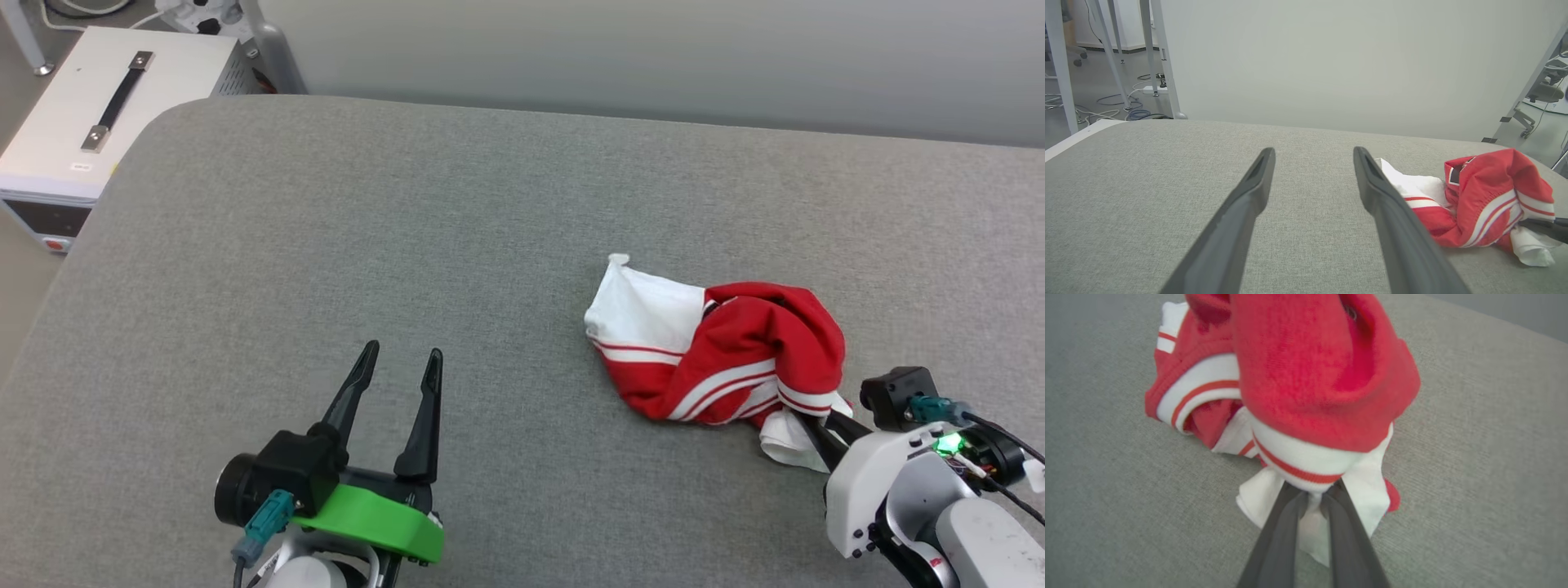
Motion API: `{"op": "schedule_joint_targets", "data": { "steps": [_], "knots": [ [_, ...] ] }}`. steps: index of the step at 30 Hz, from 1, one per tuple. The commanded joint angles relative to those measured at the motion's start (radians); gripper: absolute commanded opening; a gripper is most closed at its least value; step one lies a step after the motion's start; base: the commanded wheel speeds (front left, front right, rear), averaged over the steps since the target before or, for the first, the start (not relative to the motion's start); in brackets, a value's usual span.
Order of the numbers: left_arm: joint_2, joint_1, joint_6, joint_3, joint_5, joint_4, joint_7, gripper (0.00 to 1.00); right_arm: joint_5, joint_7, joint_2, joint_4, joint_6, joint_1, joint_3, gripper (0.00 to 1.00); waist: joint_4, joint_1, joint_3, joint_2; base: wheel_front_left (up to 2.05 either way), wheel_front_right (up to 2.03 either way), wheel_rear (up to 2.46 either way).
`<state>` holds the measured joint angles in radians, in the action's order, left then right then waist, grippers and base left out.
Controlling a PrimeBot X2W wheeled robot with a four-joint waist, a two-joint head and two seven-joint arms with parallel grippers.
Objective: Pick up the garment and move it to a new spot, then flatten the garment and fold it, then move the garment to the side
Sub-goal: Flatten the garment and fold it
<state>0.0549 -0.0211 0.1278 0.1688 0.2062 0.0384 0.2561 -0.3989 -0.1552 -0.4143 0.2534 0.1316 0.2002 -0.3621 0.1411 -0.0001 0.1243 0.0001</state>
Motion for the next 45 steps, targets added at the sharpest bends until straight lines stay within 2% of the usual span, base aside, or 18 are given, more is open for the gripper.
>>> {"op": "schedule_joint_targets", "data": {
  "steps": [1, 7, 8, 9, 20, 24, 25, 29, 33, 35, 37, 42, 45],
  "knots": [
    [-0.005, 0.002, 0.002, 0.000, -0.008, 0.000, 0.006, 1.00, 0.009, -0.004, -0.001, -0.007, -0.001, -0.018, 0.019, 0.00, -0.020, 0.0001, -0.004, -0.0001, 0.00, 0.00, 0.00],
    [-0.005, 0.007, 0.003, 0.003, -0.001, 0.008, 0.006, 1.00, 0.036, -0.053, 0.012, -0.034, -0.001, -0.074, 0.066, 0.00, -0.052, 0.0001, -0.017, -0.0001, 0.00, 0.00, 0.00],
    [-0.005, 0.008, 0.003, 0.008, 0.000, 0.012, 0.006, 1.00, 0.040, -0.052, 0.014, -0.042, -0.001, -0.078, 0.068, 0.32, -0.056, 0.0001, -0.020, -0.0001, 0.00, 0.00, 0.00],
    [-0.005, 0.008, 0.003, 0.011, 0.001, 0.016, 0.006, 1.00, 0.042, -0.046, 0.020, -0.046, -0.001, -0.082, 0.077, 1.00, -0.061, 0.0001, -0.026, -0.0001, 0.00, 0.00, 0.00],
    [-0.005, 0.009, 0.003, 0.009, 0.034, 0.023, 0.006, 1.00, 0.021, 0.130, 0.062, -0.251, -0.001, -0.112, 0.253, 1.00, -0.098, 0.0001, -0.083, -0.0001, 0.00, 0.00, 0.00],
    [-0.005, 0.009, 0.003, 0.015, 0.063, 0.023, 0.006, 1.00, 0.040, 0.196, 0.119, -0.317, -0.001, -0.159, 0.325, 1.00, -0.112, 0.0001, -0.093, -0.0001, 0.00, 0.00, 0.00],
    [-0.005, 0.008, 0.003, 0.045, 0.090, 0.051, 0.006, 1.00, 0.054, 0.208, 0.154, -0.335, -0.001, -0.189, 0.351, 1.00, -0.126, 0.0001, -0.090, -0.0001, 0.00, 0.00, 0.00],
    [0.004, -0.034, 0.003, 0.101, 0.123, 0.119, -0.002, 1.00, 0.067, 0.210, 0.181, -0.356, -0.001, -0.203, 0.360, 1.00, -0.143, 0.0001, -0.078, -0.0001, 0.00, 0.00, 0.00],
    [0.031, -0.142, 0.003, 0.143, 0.139, 0.130, -0.068, 1.00, 0.081, 0.192, 0.193, -0.383, -0.001, -0.195, 0.370, 1.00, -0.166, 0.0001, -0.050, -0.0001, 0.00, 0.00, 0.00],
    [0.051, -0.214, 0.003, 0.168, 0.145, 0.130, -0.143, 1.00, 0.089, 0.179, 0.196, -0.397, -0.001, -0.185, 0.373, 1.00, -0.183, 0.0001, -0.032, -0.0001, 0.00, 0.00, 0.00],
    [0.069, -0.298, 0.003, 0.208, 0.167, 0.139, -0.265, 1.00, 0.094, 0.170, 0.201, -0.415, -0.001, -0.174, 0.379, 1.00, -0.197, 0.0001, -0.011, -0.0001, 0.00, 0.00, 0.00],
    [0.108, -0.514, 0.003, 0.310, 0.311, 0.197, -0.699, 1.00, 0.106, 0.145, 0.212, -0.444, -0.001, -0.148, 0.370, 1.00, -0.242, 0.0001, 0.044, -0.0001, 0.00, 0.00, 0.00],
    [0.143, -0.622, 0.003, 0.334, 0.371, 0.236, -0.872, 1.00, 0.112, 0.132, 0.216, -0.448, -0.001, -0.125, 0.341, 1.00, -0.274, 0.0001, 0.072, -0.0001, 0.00, 0.00, 0.00]
  ]
}}
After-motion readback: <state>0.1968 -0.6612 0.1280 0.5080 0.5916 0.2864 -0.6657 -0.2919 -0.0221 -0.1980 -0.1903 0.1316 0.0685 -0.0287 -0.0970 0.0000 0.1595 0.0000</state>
